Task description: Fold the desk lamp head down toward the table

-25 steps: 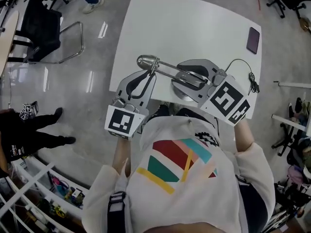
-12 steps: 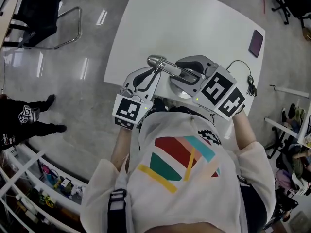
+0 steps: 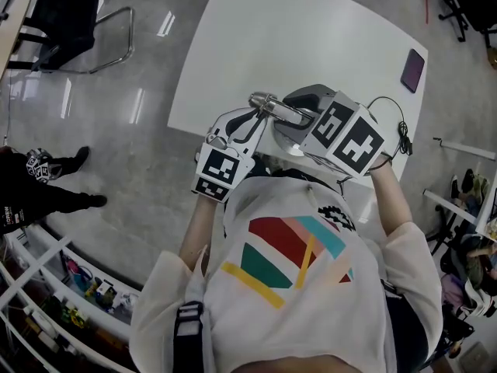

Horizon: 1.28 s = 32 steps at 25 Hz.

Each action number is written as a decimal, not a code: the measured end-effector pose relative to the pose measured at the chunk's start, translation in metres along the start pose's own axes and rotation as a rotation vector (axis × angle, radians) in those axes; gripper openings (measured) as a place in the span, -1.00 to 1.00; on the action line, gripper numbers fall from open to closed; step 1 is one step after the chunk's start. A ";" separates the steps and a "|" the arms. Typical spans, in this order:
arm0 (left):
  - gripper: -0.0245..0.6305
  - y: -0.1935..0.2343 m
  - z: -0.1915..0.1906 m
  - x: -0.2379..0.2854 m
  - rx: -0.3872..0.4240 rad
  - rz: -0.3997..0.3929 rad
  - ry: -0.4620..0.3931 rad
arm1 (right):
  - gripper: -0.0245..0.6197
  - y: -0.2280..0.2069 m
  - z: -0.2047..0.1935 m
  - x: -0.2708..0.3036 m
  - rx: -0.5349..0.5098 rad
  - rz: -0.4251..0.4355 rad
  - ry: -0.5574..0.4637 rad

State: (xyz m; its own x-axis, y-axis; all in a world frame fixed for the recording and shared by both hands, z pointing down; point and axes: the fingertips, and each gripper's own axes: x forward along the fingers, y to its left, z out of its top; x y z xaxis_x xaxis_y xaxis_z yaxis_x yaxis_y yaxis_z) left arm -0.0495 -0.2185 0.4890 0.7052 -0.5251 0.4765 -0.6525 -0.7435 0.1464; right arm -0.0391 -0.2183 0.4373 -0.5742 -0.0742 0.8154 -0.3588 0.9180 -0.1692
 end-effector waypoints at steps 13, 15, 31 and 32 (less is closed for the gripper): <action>-0.63 -0.004 -0.005 0.010 -0.070 -0.013 -0.009 | -0.42 -0.004 -0.008 0.002 0.035 0.047 -0.010; -0.62 -0.003 -0.006 0.011 -0.071 -0.015 -0.006 | -0.42 -0.006 -0.007 0.001 0.062 0.061 -0.057; -0.63 0.011 0.083 -0.031 -0.094 0.018 -0.250 | -0.42 -0.058 0.010 -0.119 0.193 -0.238 -0.519; -0.63 0.013 0.100 -0.031 -0.073 0.026 -0.288 | -0.42 -0.062 0.009 -0.129 0.208 -0.271 -0.567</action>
State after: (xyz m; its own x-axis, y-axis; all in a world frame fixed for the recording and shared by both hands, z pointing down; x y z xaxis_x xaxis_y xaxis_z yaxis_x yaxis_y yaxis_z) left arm -0.0520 -0.2535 0.3893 0.7308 -0.6471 0.2173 -0.6823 -0.7019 0.2043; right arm 0.0505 -0.2692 0.3373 -0.7212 -0.5380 0.4363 -0.6475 0.7474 -0.1487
